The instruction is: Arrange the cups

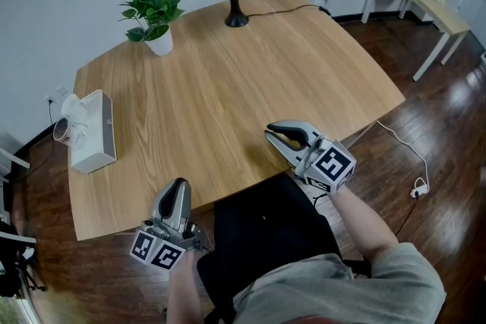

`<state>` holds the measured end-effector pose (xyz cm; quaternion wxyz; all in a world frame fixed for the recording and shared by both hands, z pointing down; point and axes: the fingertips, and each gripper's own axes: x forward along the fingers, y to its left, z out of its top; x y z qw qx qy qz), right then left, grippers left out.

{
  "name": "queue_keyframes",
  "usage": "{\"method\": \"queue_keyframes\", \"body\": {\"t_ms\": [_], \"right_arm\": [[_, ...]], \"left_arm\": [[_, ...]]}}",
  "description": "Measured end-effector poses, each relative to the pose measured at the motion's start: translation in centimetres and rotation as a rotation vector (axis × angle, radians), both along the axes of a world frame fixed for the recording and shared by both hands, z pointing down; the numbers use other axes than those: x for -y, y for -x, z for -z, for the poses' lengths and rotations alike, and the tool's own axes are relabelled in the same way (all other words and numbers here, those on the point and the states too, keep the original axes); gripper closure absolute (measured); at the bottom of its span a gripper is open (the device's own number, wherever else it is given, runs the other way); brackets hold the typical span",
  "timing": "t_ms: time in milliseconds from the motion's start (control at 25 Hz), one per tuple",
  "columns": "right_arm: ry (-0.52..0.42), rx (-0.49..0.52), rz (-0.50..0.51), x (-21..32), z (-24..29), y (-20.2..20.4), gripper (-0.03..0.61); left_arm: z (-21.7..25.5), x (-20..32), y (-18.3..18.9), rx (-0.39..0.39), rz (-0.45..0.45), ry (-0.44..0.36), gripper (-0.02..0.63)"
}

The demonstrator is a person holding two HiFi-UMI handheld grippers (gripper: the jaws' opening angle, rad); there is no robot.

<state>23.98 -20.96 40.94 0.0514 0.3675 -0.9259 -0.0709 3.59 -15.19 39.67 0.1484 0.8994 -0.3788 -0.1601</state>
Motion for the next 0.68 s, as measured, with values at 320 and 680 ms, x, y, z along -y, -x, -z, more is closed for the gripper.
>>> {"method": "queue_keyframes", "body": {"t_ms": [320, 680], "right_arm": [[0.000, -0.008, 0.005, -0.08, -0.01, 0.08, 0.545], [-0.004, -0.023, 0.002, 0.04, -0.07, 0.05, 0.545]], "left_arm": [[0.03, -0.07, -0.07, 0.004, 0.000, -0.003, 0.594], [0.03, 0.13, -0.27, 0.001, -0.007, -0.003, 0.594]]}}
